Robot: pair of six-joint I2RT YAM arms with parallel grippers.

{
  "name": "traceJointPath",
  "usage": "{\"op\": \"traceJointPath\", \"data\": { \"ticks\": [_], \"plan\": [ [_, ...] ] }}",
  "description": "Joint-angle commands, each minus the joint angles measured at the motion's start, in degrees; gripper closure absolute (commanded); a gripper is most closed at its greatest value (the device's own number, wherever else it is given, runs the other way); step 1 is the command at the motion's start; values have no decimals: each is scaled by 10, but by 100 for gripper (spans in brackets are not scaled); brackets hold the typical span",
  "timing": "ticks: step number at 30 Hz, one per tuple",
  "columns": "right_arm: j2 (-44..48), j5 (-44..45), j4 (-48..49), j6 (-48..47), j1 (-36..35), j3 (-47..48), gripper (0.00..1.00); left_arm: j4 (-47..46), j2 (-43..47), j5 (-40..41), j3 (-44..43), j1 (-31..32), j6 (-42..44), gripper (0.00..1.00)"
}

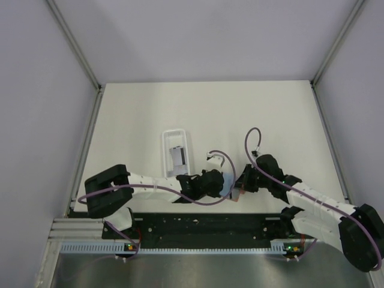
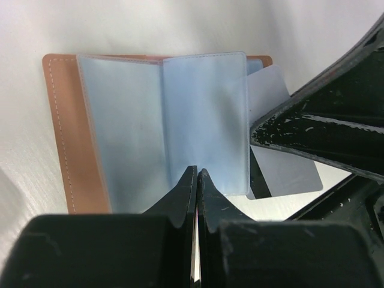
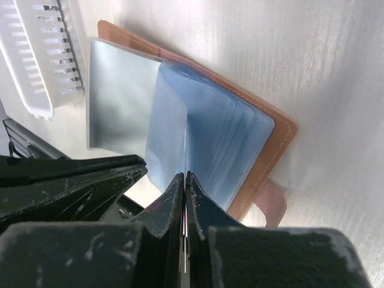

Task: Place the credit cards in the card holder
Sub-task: Insert the credit card into the card holder.

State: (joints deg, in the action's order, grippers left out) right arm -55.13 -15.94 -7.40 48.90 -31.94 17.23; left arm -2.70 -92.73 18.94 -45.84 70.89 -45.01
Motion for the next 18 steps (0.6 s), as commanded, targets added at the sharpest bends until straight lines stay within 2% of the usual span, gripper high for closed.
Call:
{"op": "traceJointPath", "data": {
  "ticks": [1,10,18],
  "plan": [
    [-4,-4,55,9,7,3,100,10,49,17,-14,-3,13,100],
    [-17,-37,70,6,6,42,100,24,141,65,6,-10,22,100],
    [-97,-70,165,27,-1,59,100,48,180,77,45,-38,15,100]
  ]
}}
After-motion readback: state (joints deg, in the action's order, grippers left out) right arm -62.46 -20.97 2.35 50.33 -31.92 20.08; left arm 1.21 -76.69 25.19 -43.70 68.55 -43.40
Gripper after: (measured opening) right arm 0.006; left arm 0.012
